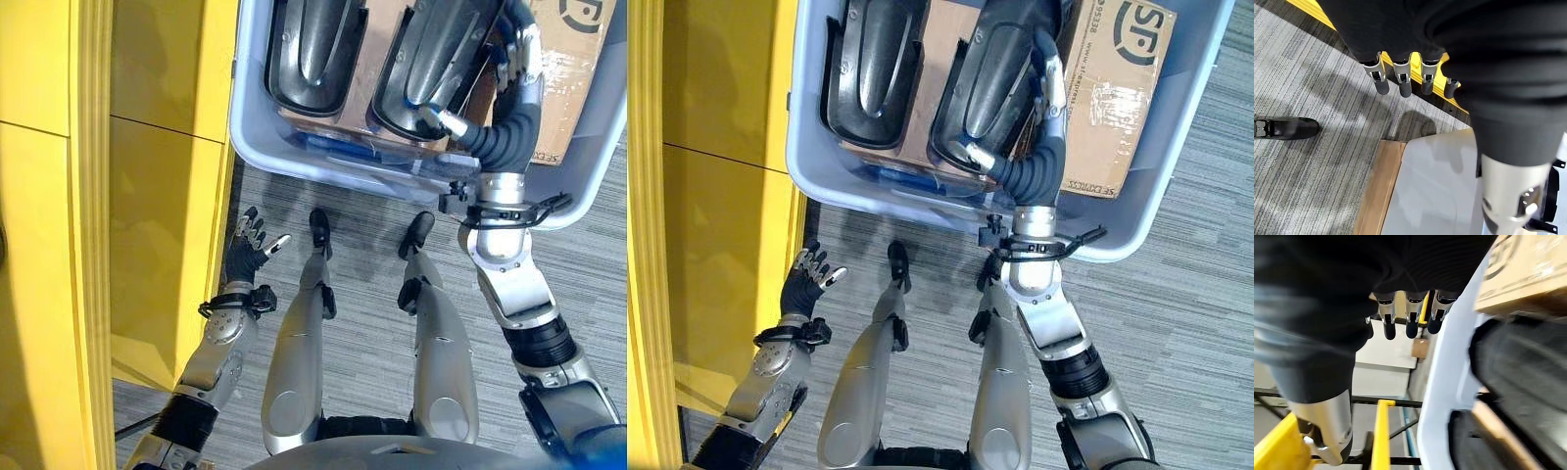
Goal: Move parts from the plastic box to the shelf.
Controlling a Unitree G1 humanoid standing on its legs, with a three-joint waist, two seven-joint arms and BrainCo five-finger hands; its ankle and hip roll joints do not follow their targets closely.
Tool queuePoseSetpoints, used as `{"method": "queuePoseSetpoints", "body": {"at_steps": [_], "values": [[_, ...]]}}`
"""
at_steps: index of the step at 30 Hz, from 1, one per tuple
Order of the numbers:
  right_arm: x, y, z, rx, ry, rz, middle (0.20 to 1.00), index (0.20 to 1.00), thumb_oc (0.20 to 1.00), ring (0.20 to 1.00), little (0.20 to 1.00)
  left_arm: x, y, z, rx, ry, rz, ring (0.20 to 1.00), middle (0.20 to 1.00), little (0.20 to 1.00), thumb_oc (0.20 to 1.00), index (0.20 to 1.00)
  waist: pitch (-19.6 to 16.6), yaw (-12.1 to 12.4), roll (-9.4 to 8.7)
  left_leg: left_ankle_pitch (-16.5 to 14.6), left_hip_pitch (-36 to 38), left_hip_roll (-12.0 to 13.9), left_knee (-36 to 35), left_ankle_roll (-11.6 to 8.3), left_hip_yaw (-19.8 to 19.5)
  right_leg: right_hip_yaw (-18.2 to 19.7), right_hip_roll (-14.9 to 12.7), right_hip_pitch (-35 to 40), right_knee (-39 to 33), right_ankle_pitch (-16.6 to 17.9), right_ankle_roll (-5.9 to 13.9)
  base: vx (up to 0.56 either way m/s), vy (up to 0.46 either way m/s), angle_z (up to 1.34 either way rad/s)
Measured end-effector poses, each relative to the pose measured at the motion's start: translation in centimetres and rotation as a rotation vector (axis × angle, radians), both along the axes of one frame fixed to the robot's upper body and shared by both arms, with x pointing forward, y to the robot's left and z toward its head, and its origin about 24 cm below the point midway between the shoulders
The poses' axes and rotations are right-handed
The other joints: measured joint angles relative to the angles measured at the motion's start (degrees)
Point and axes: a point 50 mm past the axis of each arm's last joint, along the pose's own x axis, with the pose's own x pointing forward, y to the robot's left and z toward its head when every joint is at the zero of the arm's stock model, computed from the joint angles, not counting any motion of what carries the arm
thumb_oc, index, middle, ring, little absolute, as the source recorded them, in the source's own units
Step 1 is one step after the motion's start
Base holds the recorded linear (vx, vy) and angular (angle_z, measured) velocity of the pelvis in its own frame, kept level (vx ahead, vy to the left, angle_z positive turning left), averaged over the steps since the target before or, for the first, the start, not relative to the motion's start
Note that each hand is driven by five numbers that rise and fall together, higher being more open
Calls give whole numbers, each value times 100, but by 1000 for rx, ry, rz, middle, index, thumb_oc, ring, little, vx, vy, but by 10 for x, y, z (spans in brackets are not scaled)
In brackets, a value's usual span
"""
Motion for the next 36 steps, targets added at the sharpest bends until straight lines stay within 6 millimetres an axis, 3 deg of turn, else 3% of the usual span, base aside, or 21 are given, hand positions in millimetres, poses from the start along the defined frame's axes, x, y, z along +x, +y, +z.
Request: {"method": "queuePoseSetpoints", "body": {"at_steps": [7,19,36], "values": [[0,11,-8,-14,47,78,1000,1000,1000,1000,1000,0,-1,0,15,-3,-1,1000,1000,1000,1000,1000,0,-10,-9,0,-1,28,2,-2,50,48,22,-27,-8,21,-15,0,-2,-3],[14,14,-33,53,197,114,1000,1000,1000,1000,1000,0,0,0,15,0,5,1000,1000,1000,1000,1000,4,-9,-91,-1,-12,34,2,-3,62,59,17,-50,-9,22,-16,0,0,0],[36,9,-74,77,395,2,1000,1000,1000,1000,1000,-1,3,-7,20,30,29,1000,1000,1000,1000,1000,3,73,-89,0,-87,37,9,-4,81,88,17,-142,-10,31,-28,0,0,0]]}}
